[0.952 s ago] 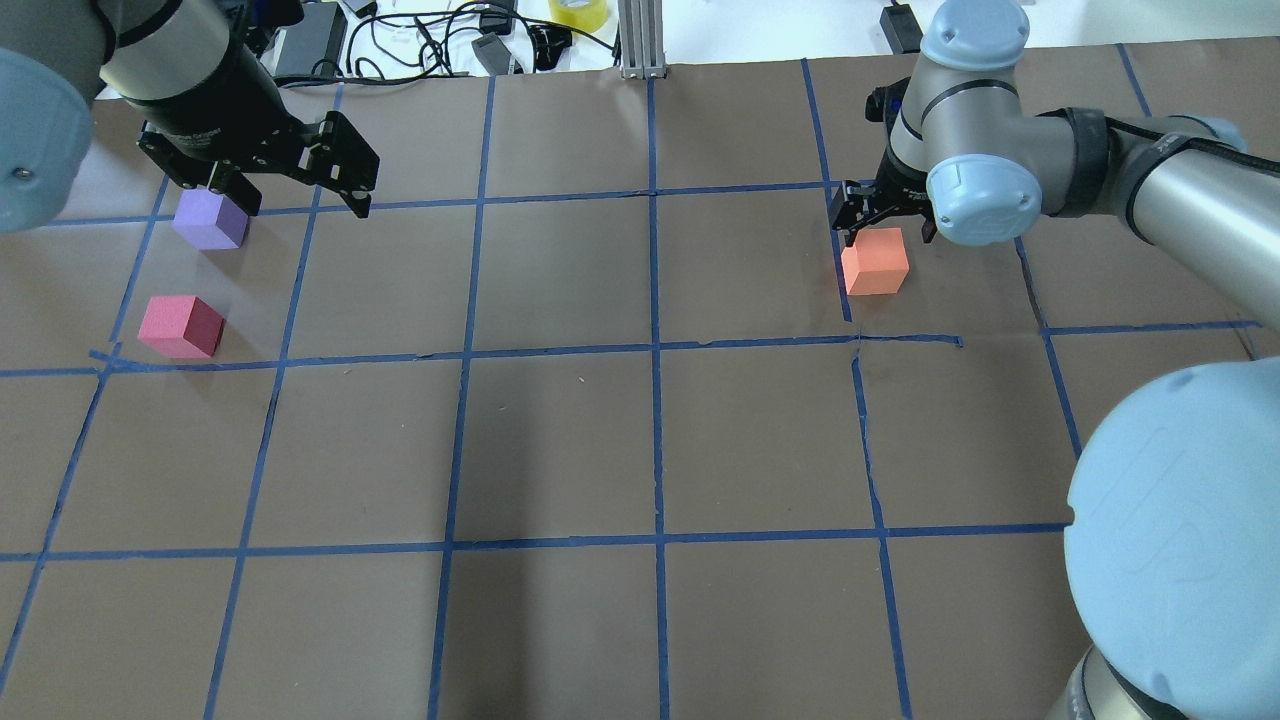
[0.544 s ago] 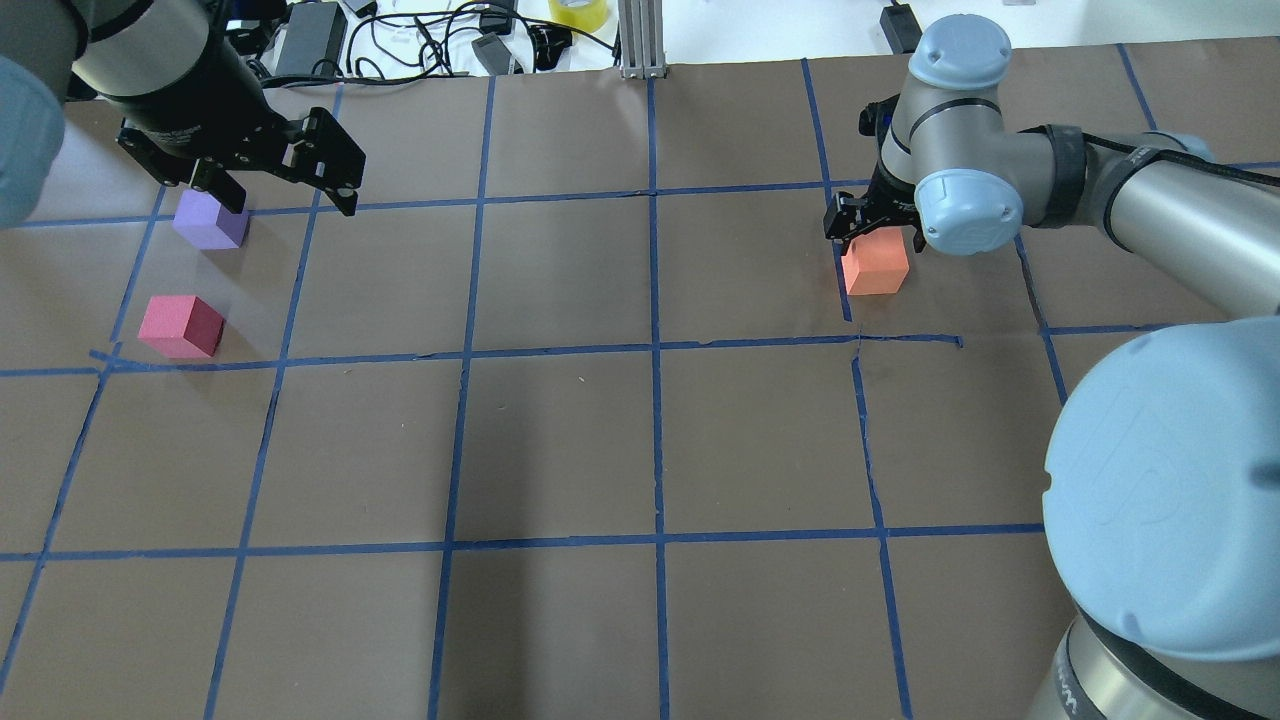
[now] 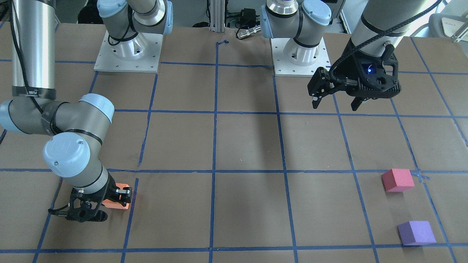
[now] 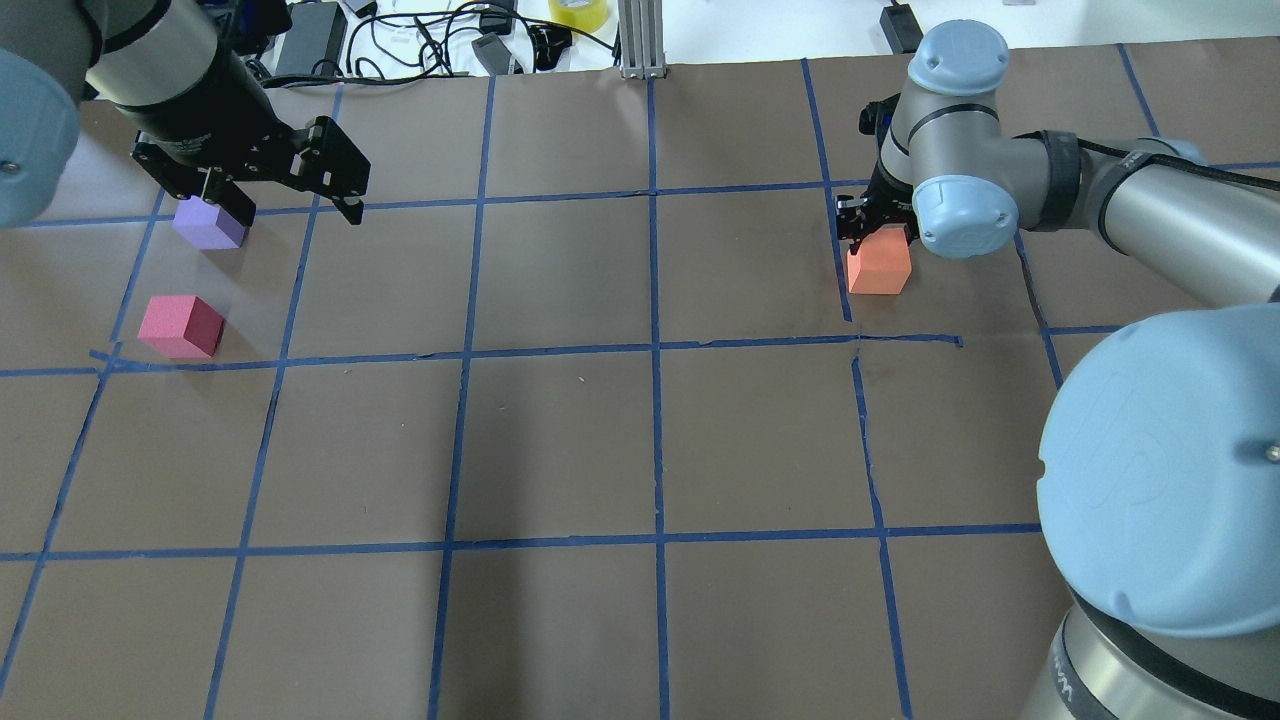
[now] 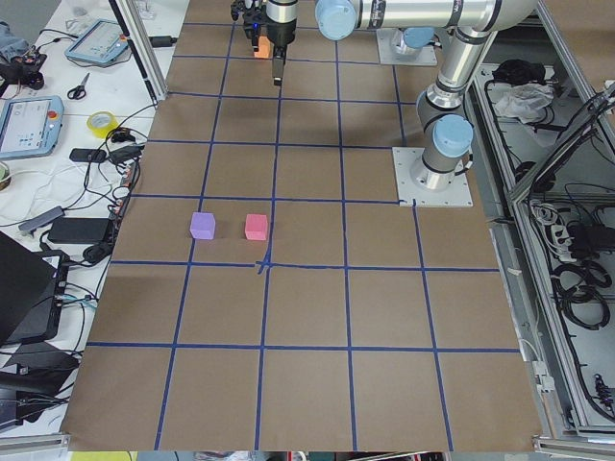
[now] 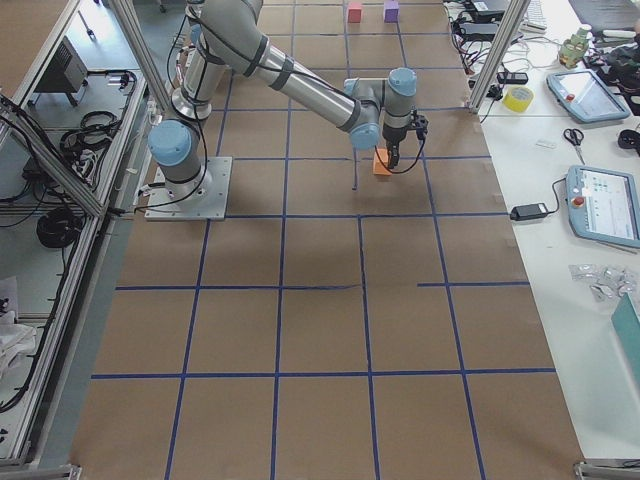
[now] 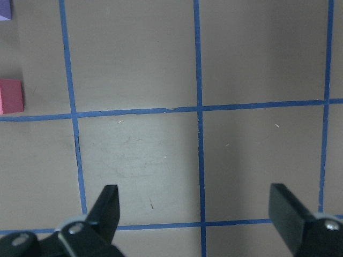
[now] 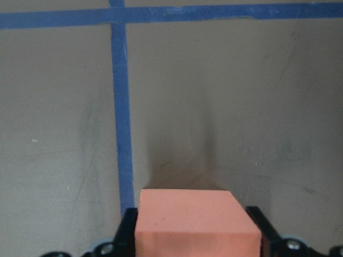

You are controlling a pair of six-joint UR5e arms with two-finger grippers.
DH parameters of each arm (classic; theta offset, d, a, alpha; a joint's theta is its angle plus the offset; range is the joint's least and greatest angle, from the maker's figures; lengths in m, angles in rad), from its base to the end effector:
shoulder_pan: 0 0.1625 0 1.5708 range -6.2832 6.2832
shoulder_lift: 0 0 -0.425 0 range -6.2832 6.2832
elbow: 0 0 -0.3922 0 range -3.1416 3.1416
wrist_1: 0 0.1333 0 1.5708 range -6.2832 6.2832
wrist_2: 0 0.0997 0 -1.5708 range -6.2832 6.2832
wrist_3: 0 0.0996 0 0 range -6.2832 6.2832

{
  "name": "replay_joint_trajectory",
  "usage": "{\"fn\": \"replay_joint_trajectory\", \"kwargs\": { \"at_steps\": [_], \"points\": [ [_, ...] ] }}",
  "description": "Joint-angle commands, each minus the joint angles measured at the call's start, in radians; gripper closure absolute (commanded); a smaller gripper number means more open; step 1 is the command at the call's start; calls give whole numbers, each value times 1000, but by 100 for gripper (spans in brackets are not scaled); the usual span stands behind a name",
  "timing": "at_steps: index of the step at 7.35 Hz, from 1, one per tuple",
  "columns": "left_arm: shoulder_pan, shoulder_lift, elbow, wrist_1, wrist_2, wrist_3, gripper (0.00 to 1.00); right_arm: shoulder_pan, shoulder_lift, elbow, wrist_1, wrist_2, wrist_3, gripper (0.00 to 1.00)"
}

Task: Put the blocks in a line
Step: 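Carry the orange cube with the right gripper toward the table's middle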

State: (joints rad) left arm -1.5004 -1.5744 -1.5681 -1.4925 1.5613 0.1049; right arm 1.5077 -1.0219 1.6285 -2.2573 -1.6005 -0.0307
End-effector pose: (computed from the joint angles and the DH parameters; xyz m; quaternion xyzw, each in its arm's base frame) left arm -0.0987 -0.5090 0.4956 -0.0174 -0.9991 0.0389 0.0013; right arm 0.0890 -0.6582 0.2102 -0.0168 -0.9990 0.0392 0.0167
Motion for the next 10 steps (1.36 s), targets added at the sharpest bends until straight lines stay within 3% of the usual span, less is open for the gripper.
{"fn": "replay_joint_trajectory", "kwargs": {
  "at_steps": [1,4,7,10],
  "points": [
    [-7,14,-3,-9,0,1,0,12,-29,-59,18,4,18,100],
    [-11,14,-6,-19,3,4,0,152,-23,-137,42,53,274,100],
    [0,11,-7,-20,58,7,0,277,96,-260,41,57,427,100],
    [3,-15,-9,-11,51,13,0,373,198,-424,160,40,420,100]
  ]
}}
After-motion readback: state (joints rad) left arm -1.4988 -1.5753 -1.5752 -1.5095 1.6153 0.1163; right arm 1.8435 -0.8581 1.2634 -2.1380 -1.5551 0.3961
